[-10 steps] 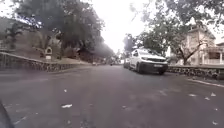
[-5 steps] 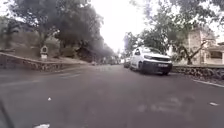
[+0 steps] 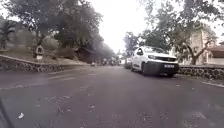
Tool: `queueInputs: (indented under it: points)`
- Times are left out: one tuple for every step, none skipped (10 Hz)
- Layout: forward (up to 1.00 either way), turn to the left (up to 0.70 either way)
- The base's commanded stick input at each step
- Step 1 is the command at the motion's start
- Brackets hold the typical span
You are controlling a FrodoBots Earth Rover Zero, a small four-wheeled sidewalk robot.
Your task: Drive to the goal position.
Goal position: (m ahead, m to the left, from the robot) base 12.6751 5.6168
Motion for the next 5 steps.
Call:
queueInputs:
  points:
    - [0.00,0.00]
    - [1.00,0.01]
    - [1.00,0.02]
    - [1.00,0.02]
    - [1.00,0.02]
